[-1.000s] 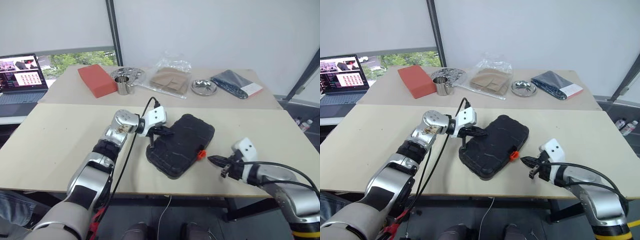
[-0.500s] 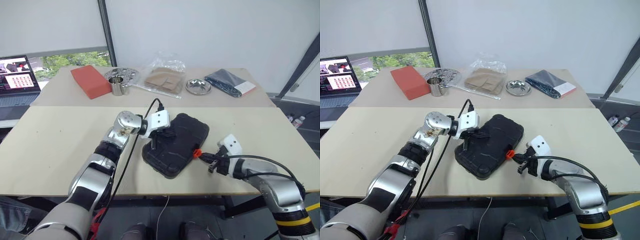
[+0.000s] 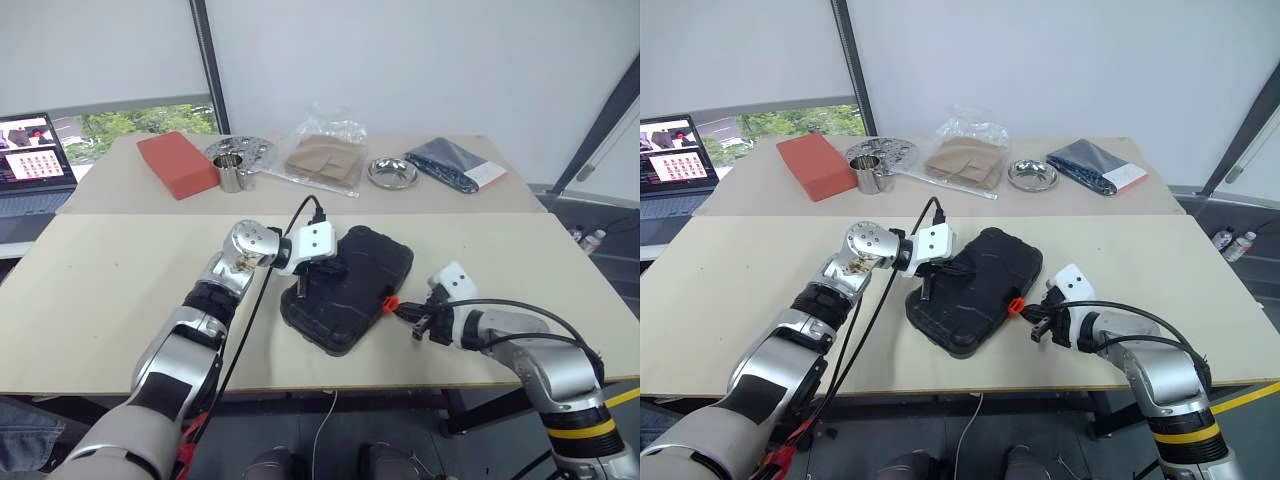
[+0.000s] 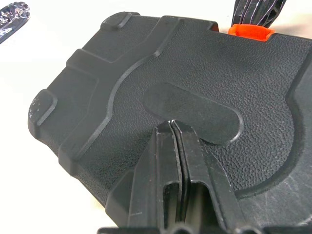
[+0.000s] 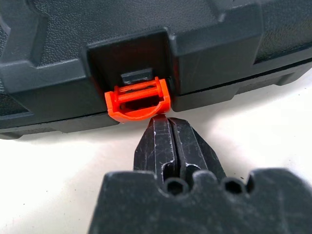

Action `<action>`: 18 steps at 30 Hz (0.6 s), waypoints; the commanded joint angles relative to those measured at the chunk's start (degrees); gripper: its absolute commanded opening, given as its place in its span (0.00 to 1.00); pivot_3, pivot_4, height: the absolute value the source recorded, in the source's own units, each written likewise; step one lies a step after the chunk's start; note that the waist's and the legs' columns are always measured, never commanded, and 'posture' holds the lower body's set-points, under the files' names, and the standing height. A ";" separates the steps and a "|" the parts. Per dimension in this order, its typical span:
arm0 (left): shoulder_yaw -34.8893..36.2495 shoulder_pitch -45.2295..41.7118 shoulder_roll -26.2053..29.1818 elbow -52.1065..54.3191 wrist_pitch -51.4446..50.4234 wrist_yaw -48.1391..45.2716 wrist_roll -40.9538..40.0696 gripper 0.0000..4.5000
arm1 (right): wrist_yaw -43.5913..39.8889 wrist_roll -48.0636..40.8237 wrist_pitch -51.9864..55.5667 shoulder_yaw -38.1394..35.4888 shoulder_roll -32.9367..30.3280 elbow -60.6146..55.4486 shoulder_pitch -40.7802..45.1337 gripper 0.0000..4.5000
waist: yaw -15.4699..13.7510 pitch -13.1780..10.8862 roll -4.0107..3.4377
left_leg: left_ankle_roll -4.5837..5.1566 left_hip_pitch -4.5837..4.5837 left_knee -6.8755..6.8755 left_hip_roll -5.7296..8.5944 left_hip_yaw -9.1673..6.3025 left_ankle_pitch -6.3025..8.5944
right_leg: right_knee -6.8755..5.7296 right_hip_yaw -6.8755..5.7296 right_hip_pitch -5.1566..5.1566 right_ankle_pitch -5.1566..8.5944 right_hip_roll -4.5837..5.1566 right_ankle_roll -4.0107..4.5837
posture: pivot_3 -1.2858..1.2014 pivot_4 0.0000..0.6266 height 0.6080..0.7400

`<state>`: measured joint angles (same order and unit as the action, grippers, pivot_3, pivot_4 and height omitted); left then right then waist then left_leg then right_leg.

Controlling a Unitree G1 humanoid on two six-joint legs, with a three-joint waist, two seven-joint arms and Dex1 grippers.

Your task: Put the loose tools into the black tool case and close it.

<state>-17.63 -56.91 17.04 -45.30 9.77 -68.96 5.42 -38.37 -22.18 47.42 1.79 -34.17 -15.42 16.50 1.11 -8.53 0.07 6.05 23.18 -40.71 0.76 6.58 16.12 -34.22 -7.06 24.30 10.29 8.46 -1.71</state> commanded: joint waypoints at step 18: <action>-5.42 4.04 -1.07 -4.80 -1.45 -1.16 5.31 0.02 | -2.07 -2.25 -0.86 -0.24 2.94 -7.83 7.96 0.00 | -1.24 0.16 -0.21 | -0.09 -0.32 0.03 -0.61 0.19 0.28 | 0.03 -0.39 0.05 -0.09 -0.14 0.21 | 0.52 0.24 0.95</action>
<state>-17.62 -57.13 16.76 -45.84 9.77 -68.27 6.77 -39.52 -23.59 47.62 2.84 -29.66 -20.78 25.88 -0.12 -8.37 -0.14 5.95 22.88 -40.68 0.15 6.69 16.40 -34.19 -7.55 24.32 10.23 8.33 -1.50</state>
